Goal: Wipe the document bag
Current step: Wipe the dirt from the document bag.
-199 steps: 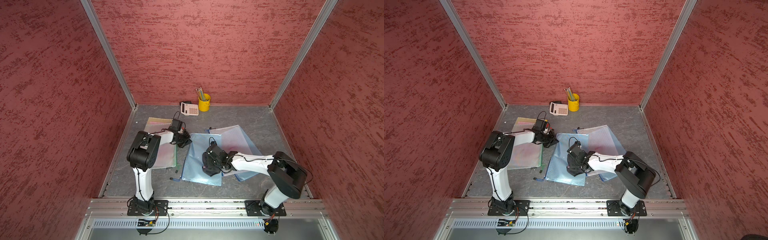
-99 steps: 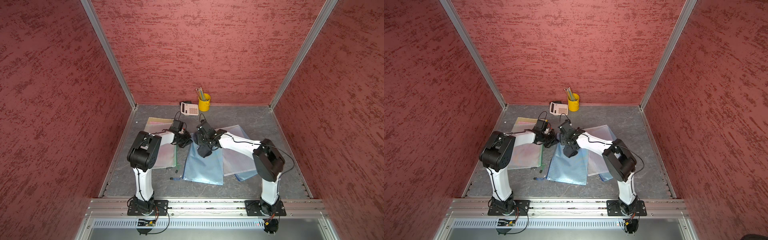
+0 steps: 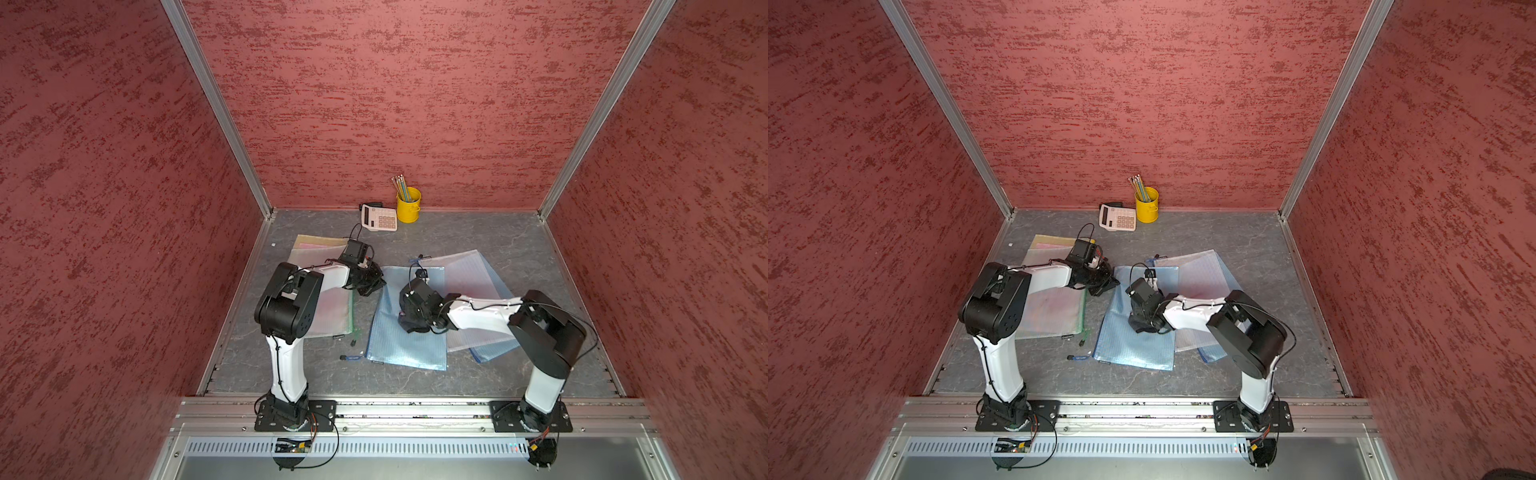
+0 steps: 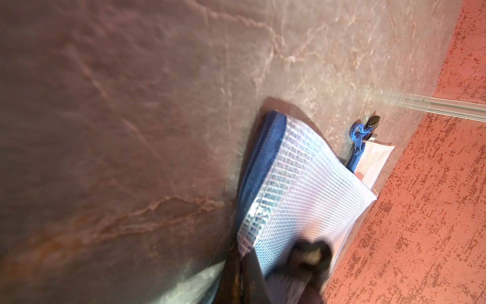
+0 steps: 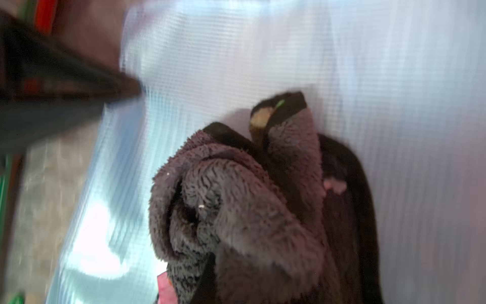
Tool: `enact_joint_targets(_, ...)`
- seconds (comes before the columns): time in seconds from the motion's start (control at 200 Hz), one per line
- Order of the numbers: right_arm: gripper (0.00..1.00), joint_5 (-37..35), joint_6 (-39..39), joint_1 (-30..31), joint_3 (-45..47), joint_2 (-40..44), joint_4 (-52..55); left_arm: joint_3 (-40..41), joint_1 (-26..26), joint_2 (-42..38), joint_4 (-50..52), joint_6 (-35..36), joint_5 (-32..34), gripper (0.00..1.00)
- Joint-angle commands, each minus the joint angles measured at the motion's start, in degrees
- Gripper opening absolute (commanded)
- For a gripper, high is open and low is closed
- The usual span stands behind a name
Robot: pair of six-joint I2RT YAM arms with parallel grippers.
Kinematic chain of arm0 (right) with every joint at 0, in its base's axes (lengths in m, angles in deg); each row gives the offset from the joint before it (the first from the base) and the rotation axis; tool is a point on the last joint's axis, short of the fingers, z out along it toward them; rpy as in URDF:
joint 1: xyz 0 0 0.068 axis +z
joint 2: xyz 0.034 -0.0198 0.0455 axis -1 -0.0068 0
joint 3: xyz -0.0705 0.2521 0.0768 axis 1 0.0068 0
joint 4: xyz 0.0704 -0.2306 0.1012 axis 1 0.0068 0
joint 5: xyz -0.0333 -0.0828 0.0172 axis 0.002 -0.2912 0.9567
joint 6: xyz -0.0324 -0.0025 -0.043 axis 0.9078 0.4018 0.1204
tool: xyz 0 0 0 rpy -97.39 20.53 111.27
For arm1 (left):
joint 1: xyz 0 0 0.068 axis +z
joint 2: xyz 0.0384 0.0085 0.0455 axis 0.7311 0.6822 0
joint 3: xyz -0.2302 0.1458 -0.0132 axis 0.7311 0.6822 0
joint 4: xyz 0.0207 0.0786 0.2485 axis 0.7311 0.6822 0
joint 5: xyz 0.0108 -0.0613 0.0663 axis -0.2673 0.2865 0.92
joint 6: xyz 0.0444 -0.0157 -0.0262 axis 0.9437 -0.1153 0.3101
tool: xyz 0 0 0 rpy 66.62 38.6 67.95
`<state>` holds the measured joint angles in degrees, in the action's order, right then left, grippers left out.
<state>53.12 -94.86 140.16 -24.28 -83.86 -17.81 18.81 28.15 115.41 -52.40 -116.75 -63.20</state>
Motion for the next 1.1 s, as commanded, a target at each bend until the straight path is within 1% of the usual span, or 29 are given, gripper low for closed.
enact_joint_targets(0.0,0.0,7.28,-8.34,4.42,10.41,2.14,21.16,1.26,1.6,-0.28,3.8,-0.02,3.98,0.0)
enact_joint_targets(0.06,0.0,7.2,-8.26,5.35,10.67,5.26,25.1,1.18,1.69,-0.3,4.15,0.53,3.9,0.0)
enact_joint_targets(0.105,0.0,4.27,-6.77,4.99,8.88,7.18,29.65,1.05,1.69,-0.29,4.41,0.86,3.89,0.0)
enact_joint_targets(0.16,0.0,-0.49,-3.84,2.65,3.94,9.06,34.6,1.12,1.61,-0.28,4.51,1.19,3.77,0.0)
enact_joint_targets(0.24,0.0,-3.56,1.46,-3.03,-6.65,9.78,36.37,1.42,1.26,-0.23,4.49,1.59,3.58,0.0)
enact_joint_targets(0.306,0.0,-3.66,5.46,-6.08,-16.48,7.04,33.34,1.59,0.89,-0.12,4.49,1.8,3.57,0.0)
enact_joint_targets(0.381,0.0,-2.66,8.72,-6.95,-26.22,0.48,29.36,1.94,0.42,-0.19,4.48,1.78,3.46,0.0)
enact_joint_targets(0.431,0.0,-0.34,10.44,-6.86,-30.72,-4.14,27.15,2.27,0.24,-0.38,4.33,1.65,3.75,0.0)
enact_joint_targets(0.476,0.0,1.44,10.46,-6.76,-32.55,-7.55,25.1,2.49,-0.02,-0.54,4.06,1.41,3.81,0.0)
enact_joint_targets(0.531,0.0,3.85,11.03,-6.69,-31.4,-9.97,19.72,2.66,-0.3,-0.56,3.78,1.33,4.11,0.0)
enact_joint_targets(0.586,0.0,4.46,11.2,-6.77,-29.57,-12.47,15.0,2.58,-0.57,-0.34,3.75,1.18,4.08,0.0)
enact_joint_targets(0.661,0.0,4.49,12.14,-6.71,-29.33,-16.49,13.82,2.2,-0.76,0.09,3.67,0.86,3.96,0.0)
enact_joint_targets(0.726,0.0,4.89,10.29,-6.69,-27.21,-17.16,14.11,2.22,-0.81,-0.15,3.65,0.55,4.2,0.0)
enact_joint_targets(0.791,0.0,2.42,6.23,-5.98,-21.71,-13.63,14.91,2.64,-0.69,-1.13,3.54,0.09,4.86,0.0)
enact_joint_targets(0.887,0.0,-0.71,1.46,-4.69,-12.06,-4.67,18.69,2.95,-0.45,-2.14,4.17,0.46,5.6,0.0)
enact_joint_targets(0.967,0.0,1.39,-2.03,-4.28,-2.56,2.59,21.52,2.95,-0.1,-1.9,4.49,0.73,5.08,0.0)
enact_joint_targets(1.022,0.0,2.45,-3.88,-2.97,3.15,6.67,23.44,3.14,0.01,-1.88,4.37,0.61,4.65,0.0)
enact_joint_targets(1.097,0.0,4.01,-4.75,-1.06,7.21,10.26,26.72,3.43,0.0,-2.15,4.3,0.76,4.36,0.0)
